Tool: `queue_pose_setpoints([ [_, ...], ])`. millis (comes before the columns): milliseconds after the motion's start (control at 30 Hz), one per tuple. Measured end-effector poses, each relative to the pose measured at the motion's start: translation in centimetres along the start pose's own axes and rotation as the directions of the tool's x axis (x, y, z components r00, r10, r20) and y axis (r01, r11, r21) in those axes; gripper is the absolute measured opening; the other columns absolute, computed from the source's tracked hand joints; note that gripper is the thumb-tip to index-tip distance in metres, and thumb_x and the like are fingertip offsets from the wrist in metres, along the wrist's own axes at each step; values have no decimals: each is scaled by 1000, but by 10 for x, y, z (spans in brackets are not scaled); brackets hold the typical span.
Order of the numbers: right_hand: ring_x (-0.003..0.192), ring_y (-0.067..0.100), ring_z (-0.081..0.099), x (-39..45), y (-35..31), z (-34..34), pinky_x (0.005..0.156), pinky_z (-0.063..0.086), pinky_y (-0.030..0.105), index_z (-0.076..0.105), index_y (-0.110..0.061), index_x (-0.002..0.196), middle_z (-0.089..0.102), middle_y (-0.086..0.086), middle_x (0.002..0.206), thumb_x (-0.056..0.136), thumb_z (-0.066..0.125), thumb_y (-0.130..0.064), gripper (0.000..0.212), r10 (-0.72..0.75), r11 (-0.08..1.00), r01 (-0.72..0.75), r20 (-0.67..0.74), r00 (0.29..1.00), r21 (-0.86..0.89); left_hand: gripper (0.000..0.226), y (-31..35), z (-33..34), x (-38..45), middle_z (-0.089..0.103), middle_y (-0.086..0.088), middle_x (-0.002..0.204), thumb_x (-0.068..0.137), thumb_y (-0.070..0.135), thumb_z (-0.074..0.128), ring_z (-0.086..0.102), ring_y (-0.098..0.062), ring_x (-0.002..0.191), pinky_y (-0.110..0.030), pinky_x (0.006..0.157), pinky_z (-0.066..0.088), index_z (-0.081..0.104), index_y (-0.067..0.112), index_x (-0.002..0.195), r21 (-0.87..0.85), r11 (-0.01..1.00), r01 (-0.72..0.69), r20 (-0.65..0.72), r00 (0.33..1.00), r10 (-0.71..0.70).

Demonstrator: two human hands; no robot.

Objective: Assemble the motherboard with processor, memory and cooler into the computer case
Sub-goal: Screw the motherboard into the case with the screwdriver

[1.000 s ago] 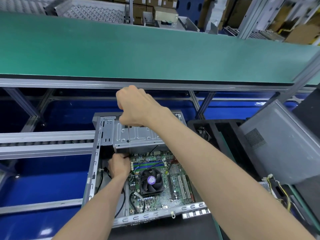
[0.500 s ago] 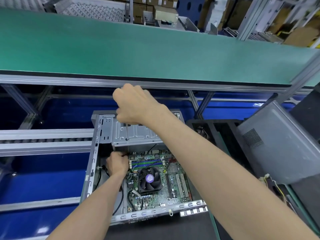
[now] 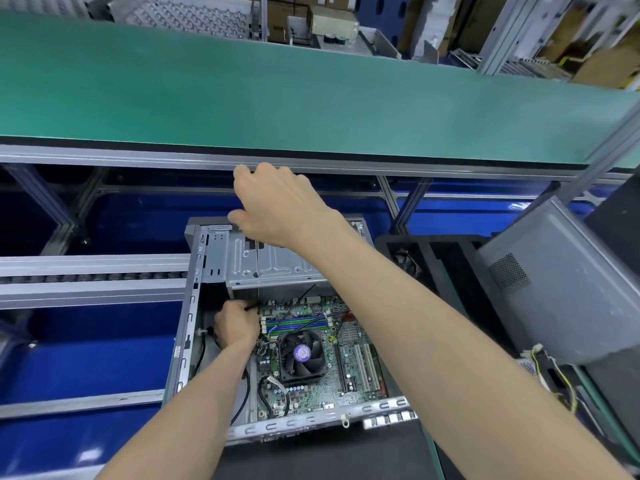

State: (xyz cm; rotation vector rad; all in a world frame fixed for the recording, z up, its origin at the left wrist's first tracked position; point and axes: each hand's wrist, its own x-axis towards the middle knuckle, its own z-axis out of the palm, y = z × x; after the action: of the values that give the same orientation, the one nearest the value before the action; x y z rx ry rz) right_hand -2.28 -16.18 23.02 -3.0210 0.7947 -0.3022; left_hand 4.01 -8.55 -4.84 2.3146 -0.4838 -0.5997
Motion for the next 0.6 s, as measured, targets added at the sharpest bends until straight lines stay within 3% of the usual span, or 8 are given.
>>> queue_pose_setpoints([
  [100,77,30,50,0,1,-4,53,31,31,48,-9,98,51,5,89,77,59,-13,24,-40,992,31,67,997,124,21,-2,1,0,73,-14,90,91,17,67,59,-31,72,-29,67,44,77,19,109,-13,1000,6,8,1000,-6],
  [300,83,31,57,-5,6,-9,65,52,42,53,-6,101,58,9,94,74,57,-9,28,0,981,-14,72,997,192,20,-2,2,-1,73,-14,89,91,17,67,59,-29,73,-28,69,44,76,16,109,-37,999,13,-2,1000,-13],
  [433,85,33,57,-3,10,-15,71,53,47,52,-6,99,58,10,93,72,54,-9,28,27,977,-41,68,997,210,21,1,1,-4,71,-15,84,89,15,66,59,-30,72,-28,68,43,76,13,108,-55,998,25,-6,1000,-25],
  [500,86,34,56,-3,11,-17,72,52,47,51,-7,99,57,10,93,71,52,-10,29,40,976,-54,68,997,212,17,3,-1,-6,66,-10,70,87,11,64,57,-26,62,-27,63,42,78,12,97,-77,996,40,-5,999,-40],
  [600,84,33,56,-3,13,-20,71,53,46,52,-7,99,57,10,92,70,53,-9,29,53,967,-67,63,997,244,17,7,-3,-9,52,-6,50,80,6,62,43,-19,46,-24,48,35,67,5,64,-86,994,66,-5,998,-67],
])
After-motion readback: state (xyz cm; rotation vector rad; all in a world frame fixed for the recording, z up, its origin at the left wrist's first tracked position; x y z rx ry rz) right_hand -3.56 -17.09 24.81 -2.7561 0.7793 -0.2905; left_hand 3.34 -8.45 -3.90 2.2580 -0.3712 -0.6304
